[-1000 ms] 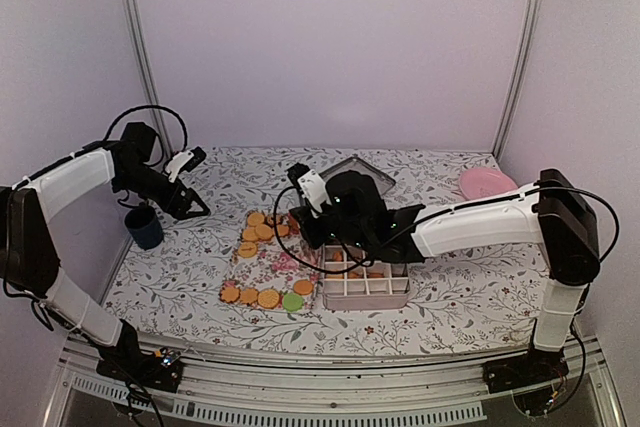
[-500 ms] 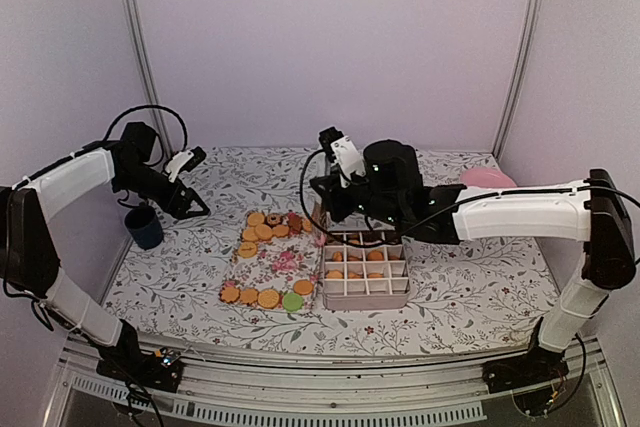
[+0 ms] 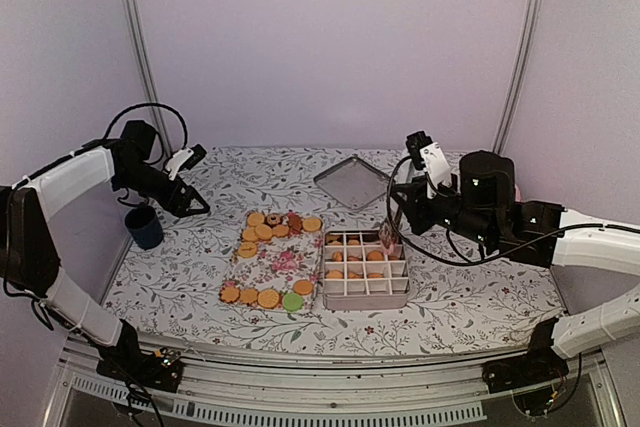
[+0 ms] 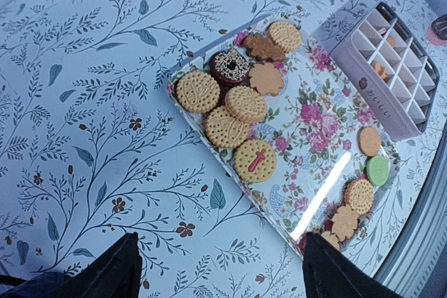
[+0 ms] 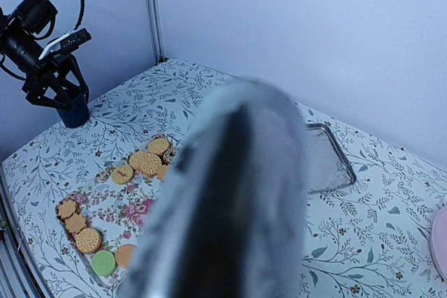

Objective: Pack the cookies
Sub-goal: Place the fake cookies in the empty pocket of the box.

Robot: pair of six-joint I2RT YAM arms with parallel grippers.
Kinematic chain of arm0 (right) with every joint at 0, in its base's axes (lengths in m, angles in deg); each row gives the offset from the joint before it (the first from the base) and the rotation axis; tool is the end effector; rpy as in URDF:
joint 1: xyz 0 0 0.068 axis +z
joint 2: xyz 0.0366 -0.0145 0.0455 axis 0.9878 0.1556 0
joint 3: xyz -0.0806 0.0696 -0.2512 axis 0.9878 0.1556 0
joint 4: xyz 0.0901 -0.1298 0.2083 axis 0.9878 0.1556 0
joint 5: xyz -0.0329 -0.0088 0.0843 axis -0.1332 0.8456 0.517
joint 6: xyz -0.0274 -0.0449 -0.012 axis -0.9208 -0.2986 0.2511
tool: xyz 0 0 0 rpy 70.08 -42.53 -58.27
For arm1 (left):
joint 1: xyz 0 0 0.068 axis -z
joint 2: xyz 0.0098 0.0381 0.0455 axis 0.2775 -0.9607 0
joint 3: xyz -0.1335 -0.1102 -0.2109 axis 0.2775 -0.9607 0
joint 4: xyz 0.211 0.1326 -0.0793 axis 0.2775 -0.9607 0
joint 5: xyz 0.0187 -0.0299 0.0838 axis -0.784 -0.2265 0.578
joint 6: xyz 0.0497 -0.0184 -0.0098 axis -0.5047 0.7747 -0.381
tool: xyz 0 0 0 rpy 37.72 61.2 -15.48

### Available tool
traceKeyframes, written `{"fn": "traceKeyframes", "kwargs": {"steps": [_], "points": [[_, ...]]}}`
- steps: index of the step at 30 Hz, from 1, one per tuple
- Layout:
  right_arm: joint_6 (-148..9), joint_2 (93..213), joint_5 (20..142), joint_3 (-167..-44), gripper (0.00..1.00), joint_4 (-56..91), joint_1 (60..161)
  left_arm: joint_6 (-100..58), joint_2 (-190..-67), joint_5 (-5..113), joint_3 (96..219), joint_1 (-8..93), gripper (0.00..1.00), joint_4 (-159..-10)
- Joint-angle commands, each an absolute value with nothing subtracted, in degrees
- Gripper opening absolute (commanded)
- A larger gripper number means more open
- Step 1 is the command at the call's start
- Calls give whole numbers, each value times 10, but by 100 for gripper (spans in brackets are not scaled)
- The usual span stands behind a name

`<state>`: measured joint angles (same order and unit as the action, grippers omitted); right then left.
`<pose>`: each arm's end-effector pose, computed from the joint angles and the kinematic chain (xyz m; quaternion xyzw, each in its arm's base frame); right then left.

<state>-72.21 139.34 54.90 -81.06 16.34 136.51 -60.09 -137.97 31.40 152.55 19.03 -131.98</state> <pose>0.1643 0.2193 0.3163 -0.2542 0.7513 0.1889 0.5790 0.2952 -0.0333 0.2671 0.3052 0.8881 -0.2037 0.2769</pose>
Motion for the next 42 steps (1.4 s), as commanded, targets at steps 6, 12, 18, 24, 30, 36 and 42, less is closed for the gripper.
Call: {"fn": "traceKeyframes", "kwargs": {"steps": [6, 12, 18, 24, 30, 36, 42], "points": [[-695, 1332, 526, -754, 0, 223, 1364, -596, -1389, 297, 1540, 189, 80, -1325], [-708, 1357, 534, -754, 0, 209, 1364, -598, -1388, 305, 1537, 189, 80, -1326], [-728, 1374, 544, -749, 0, 185, 1363, -600, -1387, 307, 1536, 189, 80, -1326], [-744, 1384, 545, -743, 0, 172, 1363, -599, -1390, 306, 1536, 189, 80, -1325], [-758, 1388, 554, -740, 1, 165, 1364, -598, -1389, 307, 1537, 188, 80, -1325], [-755, 1377, 564, -740, 27, 171, 1364, -599, -1385, 310, 1536, 189, 81, -1325], [-757, 1368, 560, -763, 34, 174, 1363, -599, -1383, 309, 1537, 188, 81, -1325]]}}
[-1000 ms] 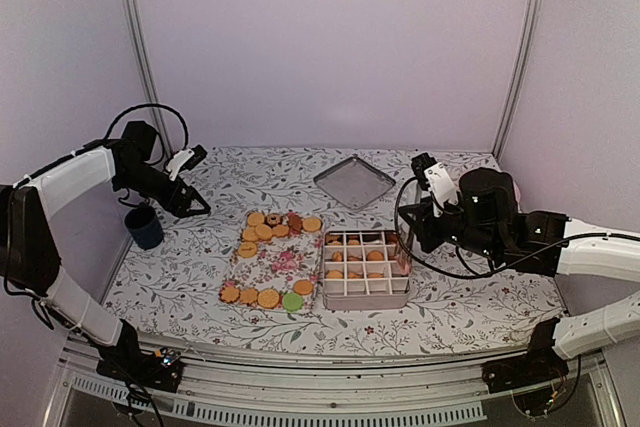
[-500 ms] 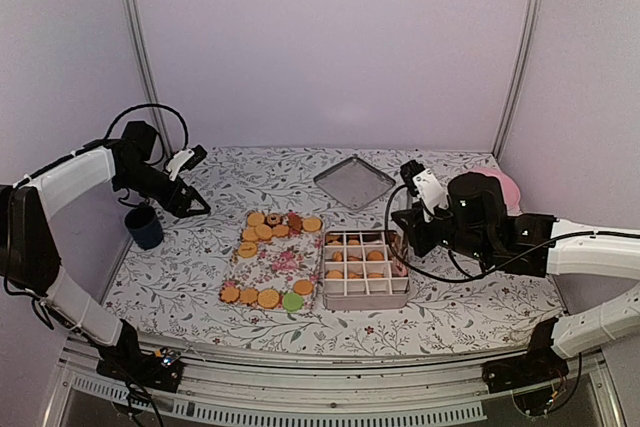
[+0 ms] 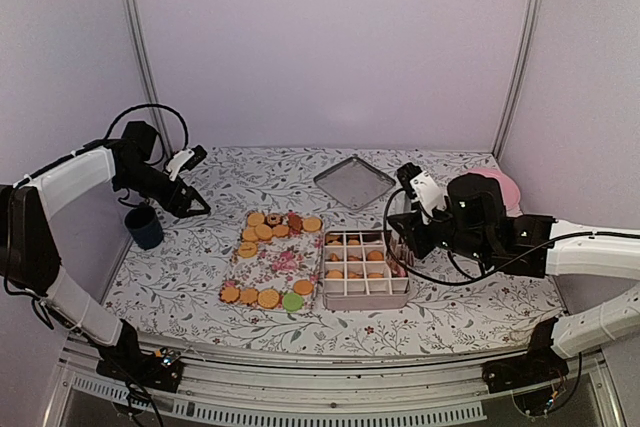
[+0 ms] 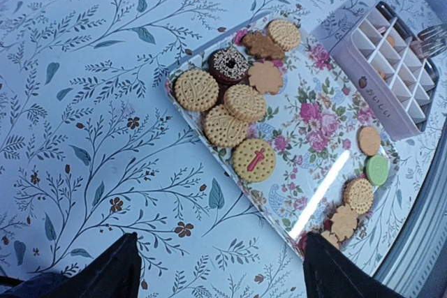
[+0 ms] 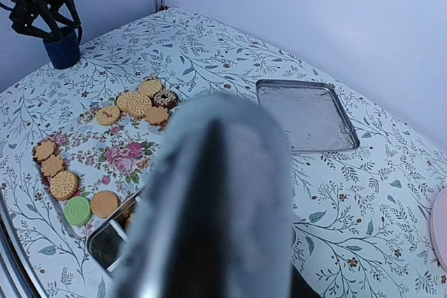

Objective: Pack the cookies
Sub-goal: Place the fake cookies in the empty pocket of the box, then adjust the fake cookies on the plate.

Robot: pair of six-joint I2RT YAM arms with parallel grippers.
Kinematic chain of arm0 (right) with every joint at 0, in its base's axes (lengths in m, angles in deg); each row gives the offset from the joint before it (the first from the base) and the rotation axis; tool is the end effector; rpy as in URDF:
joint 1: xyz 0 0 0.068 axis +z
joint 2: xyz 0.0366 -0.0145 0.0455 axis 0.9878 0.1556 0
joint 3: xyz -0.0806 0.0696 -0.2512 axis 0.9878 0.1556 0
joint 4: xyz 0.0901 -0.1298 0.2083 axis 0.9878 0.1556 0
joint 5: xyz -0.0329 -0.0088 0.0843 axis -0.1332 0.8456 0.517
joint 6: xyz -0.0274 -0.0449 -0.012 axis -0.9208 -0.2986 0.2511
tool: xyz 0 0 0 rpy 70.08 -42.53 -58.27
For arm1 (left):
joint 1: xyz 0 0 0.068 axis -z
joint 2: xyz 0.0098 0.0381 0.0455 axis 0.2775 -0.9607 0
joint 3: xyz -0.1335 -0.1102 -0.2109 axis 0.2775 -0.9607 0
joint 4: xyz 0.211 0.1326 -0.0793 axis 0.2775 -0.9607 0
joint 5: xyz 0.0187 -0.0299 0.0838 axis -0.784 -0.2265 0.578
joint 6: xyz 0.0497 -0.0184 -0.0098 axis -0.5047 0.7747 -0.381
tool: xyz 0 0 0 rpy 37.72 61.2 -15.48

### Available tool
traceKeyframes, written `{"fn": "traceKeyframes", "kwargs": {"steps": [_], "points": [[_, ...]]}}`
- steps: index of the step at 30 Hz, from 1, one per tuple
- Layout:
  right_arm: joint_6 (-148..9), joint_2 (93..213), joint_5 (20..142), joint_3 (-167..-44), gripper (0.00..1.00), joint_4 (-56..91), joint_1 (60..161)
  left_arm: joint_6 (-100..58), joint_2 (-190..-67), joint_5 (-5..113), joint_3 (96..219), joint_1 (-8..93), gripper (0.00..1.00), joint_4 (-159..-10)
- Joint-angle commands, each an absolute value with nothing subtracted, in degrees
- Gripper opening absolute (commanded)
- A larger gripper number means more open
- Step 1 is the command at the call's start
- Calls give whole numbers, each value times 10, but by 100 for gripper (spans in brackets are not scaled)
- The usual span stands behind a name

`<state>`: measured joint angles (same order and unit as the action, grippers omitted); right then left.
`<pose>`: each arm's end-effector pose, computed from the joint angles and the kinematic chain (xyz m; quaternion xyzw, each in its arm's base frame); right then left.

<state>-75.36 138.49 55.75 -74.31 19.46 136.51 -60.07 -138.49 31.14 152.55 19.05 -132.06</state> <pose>0.1572 0.2099 0.2729 -0.3080 0.7780 0.1422 0.5288 0.2964 -0.0336 0.2646 0.3046 0.8888 -0.2073 0.2724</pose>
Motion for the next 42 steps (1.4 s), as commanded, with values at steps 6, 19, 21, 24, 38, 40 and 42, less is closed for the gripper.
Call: {"fn": "traceKeyframes", "kwargs": {"steps": [6, 19, 21, 24, 38, 40, 42], "points": [[-760, 1373, 558, -789, 34, 178, 1363, -600, -1379, 311, 1535, 188, 81, -1325], [-740, 1374, 591, -775, 25, 210, 1363, -604, -1375, 313, 1530, 188, 81, -1325], [-736, 1376, 596, -771, 29, 215, 1363, -605, -1376, 313, 1531, 188, 81, -1326], [-736, 1379, 607, -771, 31, 219, 1363, -606, -1376, 312, 1533, 188, 81, -1331], [-750, 1397, 563, -778, 25, 215, 1358, -606, -1375, 314, 1528, 188, 81, -1332], [-754, 1394, 561, -780, 23, 215, 1353, -604, -1376, 313, 1529, 188, 81, -1331], [-756, 1391, 567, -780, 22, 215, 1346, -603, -1378, 312, 1529, 188, 81, -1329]]}}
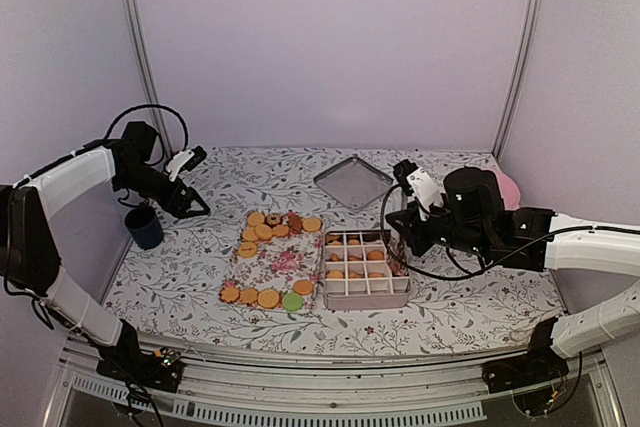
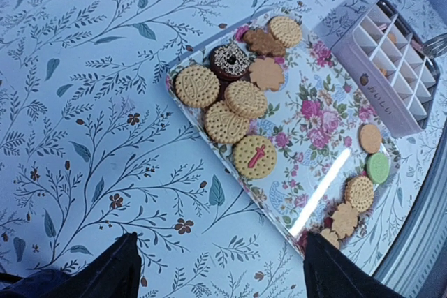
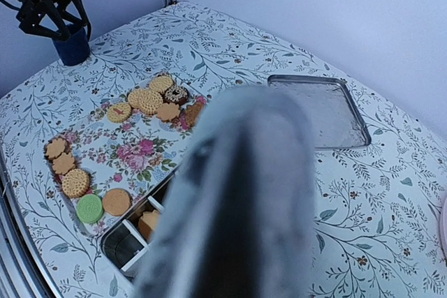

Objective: Pack the cookies
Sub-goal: Adjust the fake cookies on the plate.

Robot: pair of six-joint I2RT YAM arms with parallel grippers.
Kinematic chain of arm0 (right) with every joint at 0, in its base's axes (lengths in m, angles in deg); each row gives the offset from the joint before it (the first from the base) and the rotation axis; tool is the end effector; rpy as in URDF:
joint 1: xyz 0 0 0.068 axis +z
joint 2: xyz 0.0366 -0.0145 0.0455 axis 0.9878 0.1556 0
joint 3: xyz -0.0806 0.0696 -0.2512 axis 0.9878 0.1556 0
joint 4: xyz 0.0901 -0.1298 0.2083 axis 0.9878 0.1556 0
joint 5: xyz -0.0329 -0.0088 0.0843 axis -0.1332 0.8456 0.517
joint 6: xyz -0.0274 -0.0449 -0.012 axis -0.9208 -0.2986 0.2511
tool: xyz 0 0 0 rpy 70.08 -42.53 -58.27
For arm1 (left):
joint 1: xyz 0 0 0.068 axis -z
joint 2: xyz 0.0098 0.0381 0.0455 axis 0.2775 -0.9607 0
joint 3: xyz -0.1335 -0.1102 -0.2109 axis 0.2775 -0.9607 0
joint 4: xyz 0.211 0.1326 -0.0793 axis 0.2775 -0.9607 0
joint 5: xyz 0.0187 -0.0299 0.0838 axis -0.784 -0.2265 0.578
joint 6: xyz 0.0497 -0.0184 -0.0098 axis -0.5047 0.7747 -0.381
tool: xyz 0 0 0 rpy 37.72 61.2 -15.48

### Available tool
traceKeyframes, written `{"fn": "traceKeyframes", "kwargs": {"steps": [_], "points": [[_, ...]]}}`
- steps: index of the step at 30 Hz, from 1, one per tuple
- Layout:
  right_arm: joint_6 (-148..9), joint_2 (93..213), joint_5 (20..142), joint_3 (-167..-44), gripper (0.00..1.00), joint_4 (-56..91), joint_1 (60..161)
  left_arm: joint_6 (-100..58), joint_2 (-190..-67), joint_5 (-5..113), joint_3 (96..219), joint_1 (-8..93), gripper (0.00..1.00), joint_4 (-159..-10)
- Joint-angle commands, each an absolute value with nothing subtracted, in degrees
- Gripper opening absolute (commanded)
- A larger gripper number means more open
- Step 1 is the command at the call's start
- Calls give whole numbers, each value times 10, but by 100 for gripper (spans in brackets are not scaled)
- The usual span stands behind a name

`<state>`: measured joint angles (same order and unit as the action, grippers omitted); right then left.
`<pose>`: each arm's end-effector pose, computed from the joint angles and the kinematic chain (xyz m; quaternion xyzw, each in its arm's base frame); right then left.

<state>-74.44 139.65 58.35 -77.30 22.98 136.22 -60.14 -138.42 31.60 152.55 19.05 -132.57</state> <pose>0.1598 0.2141 0.2799 -0.3167 0.7844 0.1557 0.5101 0.2955 -0.0333 0.2644 0.3038 0.8910 -0.2044 0.2685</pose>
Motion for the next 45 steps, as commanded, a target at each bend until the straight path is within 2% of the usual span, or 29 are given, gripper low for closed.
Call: {"fn": "traceKeyframes", "kwargs": {"steps": [1, 21, 30, 37, 45], "points": [[-757, 1391, 569, -779, 22, 215, 1344, -603, -1378, 312, 1529, 188, 81, -1329], [-781, 1369, 576, -799, 22, 223, 1320, -603, -1373, 309, 1526, 188, 81, -1327], [-791, 1369, 644, -792, 36, 227, 1319, -603, -1374, 311, 1526, 188, 81, -1328], [-802, 1389, 650, -782, 36, 228, 1320, -601, -1376, 310, 1527, 188, 80, -1327], [-803, 1408, 640, -780, 29, 222, 1319, -603, -1374, 313, 1527, 188, 80, -1331]]}}
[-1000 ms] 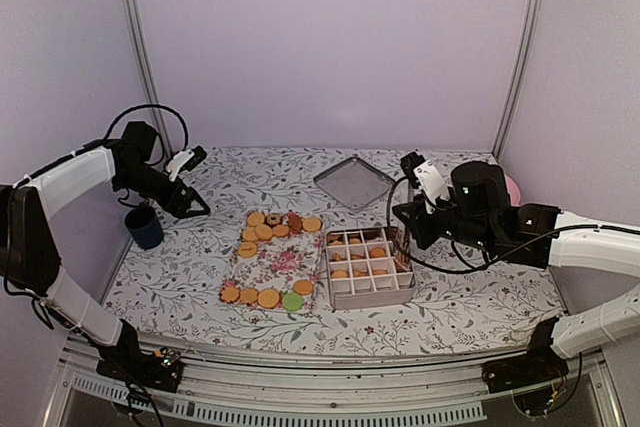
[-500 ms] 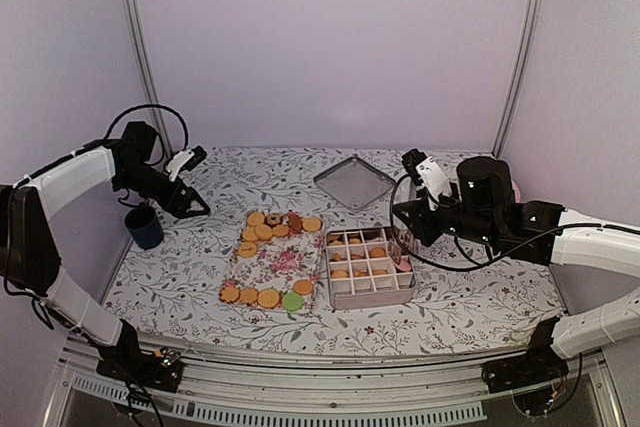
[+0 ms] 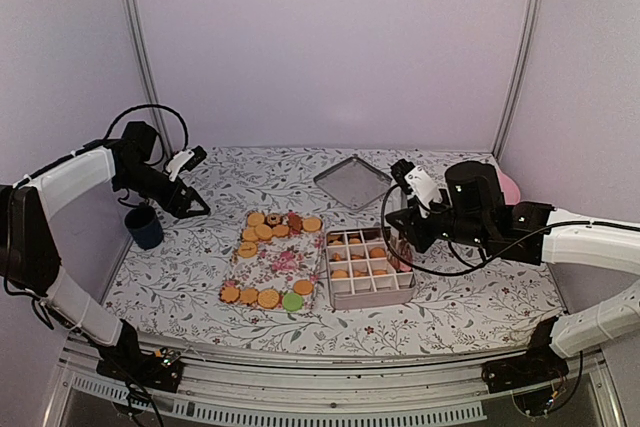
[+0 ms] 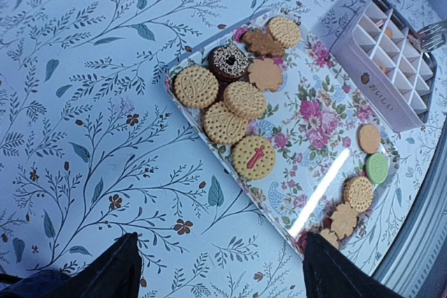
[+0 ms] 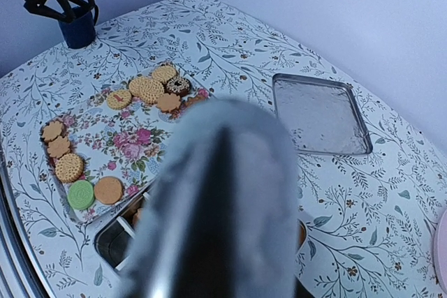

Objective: Pack the cookies
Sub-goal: Adjust the fake cookies on the plate.

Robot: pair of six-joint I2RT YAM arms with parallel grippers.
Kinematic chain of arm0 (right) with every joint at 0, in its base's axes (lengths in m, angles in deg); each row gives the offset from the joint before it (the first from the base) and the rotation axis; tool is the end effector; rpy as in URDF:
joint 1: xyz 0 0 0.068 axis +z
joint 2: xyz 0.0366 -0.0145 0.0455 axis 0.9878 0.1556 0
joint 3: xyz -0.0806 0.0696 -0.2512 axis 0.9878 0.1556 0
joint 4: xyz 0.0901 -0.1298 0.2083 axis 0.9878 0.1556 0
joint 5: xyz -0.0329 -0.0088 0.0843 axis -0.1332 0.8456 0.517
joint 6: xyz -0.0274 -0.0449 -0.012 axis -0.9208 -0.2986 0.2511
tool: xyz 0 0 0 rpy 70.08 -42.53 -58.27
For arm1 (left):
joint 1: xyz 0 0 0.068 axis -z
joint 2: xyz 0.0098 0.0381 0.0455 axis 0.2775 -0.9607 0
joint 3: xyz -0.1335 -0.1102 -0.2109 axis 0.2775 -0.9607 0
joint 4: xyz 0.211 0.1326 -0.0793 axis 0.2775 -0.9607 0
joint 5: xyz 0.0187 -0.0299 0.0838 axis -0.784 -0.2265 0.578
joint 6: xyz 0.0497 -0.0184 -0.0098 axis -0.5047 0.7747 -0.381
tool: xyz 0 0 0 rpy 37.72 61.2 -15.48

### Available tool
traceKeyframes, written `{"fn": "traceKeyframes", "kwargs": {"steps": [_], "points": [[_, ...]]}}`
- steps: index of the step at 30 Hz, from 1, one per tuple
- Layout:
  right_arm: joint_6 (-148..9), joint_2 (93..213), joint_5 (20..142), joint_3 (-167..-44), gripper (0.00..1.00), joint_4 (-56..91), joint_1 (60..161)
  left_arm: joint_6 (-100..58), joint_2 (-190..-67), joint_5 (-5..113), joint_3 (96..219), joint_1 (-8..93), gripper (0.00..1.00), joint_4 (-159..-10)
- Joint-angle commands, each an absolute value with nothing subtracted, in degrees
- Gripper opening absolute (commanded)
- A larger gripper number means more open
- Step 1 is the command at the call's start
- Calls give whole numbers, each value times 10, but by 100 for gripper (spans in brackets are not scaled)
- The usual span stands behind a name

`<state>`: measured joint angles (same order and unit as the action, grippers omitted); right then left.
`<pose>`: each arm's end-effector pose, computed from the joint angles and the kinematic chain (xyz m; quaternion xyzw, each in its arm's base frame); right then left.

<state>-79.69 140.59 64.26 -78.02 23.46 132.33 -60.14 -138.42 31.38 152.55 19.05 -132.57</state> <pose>0.1736 0.2081 0.2790 -0.3538 0.7749 0.1532 0.5009 0.2955 -0.0334 0.2645 0.3041 0.8904 -0.2062 0.2688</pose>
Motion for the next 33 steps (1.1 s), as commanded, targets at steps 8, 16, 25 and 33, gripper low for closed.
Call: {"fn": "traceKeyframes", "kwargs": {"steps": [8, 16, 25, 33], "points": [[-809, 1392, 613, -785, 15, 220, 1318, -602, -1374, 310, 1525, 188, 80, -1330], [-816, 1397, 624, -775, 6, 220, 1317, -602, -1375, 308, 1525, 189, 80, -1330], [-830, 1414, 648, -764, 4, 211, 1305, -598, -1388, 313, 1534, 189, 80, -1344], [-828, 1410, 656, -809, 27, 215, 1298, -603, -1379, 314, 1533, 188, 81, -1339]]}}
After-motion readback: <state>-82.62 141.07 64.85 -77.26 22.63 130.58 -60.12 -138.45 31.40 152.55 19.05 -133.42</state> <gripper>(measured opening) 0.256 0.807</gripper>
